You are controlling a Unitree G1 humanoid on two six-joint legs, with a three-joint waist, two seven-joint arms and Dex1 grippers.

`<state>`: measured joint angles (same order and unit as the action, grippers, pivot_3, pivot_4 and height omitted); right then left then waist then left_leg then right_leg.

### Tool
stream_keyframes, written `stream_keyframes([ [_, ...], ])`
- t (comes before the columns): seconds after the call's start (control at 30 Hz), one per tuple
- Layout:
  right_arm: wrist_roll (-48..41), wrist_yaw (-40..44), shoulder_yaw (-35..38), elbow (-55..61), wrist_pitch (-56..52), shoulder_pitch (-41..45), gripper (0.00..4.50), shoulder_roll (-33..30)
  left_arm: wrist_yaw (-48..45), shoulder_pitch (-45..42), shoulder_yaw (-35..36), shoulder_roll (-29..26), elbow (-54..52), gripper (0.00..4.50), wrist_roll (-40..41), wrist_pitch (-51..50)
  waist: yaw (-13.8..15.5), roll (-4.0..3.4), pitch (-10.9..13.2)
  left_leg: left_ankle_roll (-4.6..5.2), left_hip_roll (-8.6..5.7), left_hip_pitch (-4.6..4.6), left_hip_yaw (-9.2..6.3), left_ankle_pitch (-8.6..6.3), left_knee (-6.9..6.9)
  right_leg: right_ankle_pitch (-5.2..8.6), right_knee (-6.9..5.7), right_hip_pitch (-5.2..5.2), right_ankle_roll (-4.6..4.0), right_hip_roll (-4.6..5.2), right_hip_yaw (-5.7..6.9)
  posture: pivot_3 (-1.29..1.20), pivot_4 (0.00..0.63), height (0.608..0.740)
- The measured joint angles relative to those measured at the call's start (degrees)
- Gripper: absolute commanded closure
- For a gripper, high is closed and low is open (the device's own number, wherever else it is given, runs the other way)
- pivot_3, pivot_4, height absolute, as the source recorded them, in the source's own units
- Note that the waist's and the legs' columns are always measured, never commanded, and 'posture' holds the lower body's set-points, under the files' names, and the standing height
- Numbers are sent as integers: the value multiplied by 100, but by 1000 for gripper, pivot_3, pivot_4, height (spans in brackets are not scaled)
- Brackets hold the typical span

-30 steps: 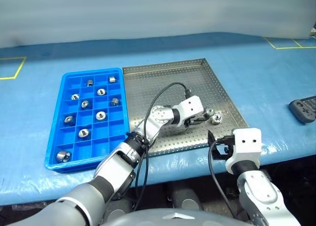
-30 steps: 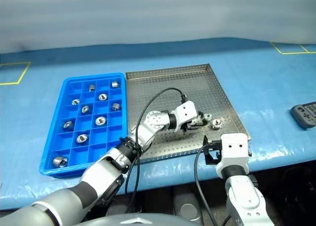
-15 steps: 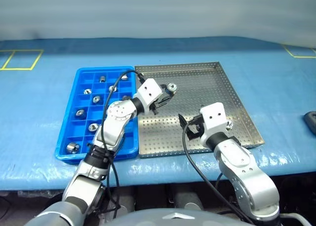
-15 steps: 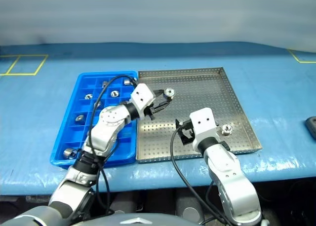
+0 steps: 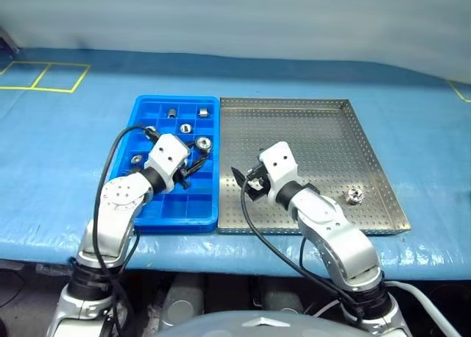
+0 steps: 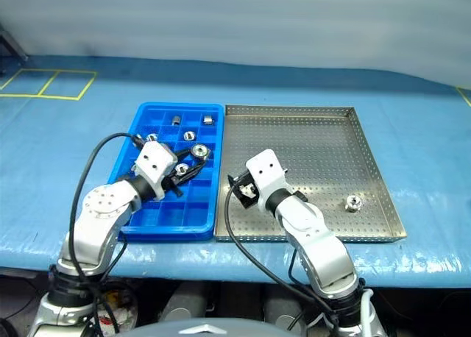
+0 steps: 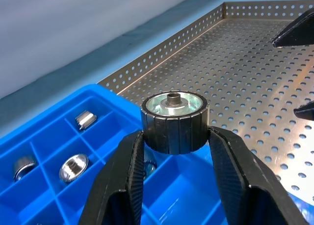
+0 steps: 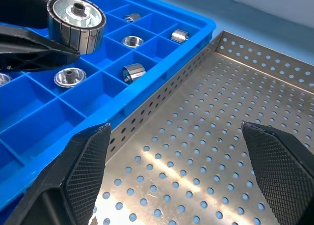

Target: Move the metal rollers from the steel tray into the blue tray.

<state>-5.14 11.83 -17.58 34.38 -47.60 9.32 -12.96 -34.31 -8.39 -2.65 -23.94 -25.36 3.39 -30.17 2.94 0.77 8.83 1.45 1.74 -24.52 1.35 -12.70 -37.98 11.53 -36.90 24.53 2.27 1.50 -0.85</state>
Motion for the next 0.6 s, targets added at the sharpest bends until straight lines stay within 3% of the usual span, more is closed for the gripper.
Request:
stream_keyframes([
  [0.6,59,-8,-101,-55,93,-165,0,66,-179,482,-240,-555,-227,2817,427,-469,101,-1,1,0,27,-2,2,0,6,6,2,6,-11,1,8,161,150,740],
])
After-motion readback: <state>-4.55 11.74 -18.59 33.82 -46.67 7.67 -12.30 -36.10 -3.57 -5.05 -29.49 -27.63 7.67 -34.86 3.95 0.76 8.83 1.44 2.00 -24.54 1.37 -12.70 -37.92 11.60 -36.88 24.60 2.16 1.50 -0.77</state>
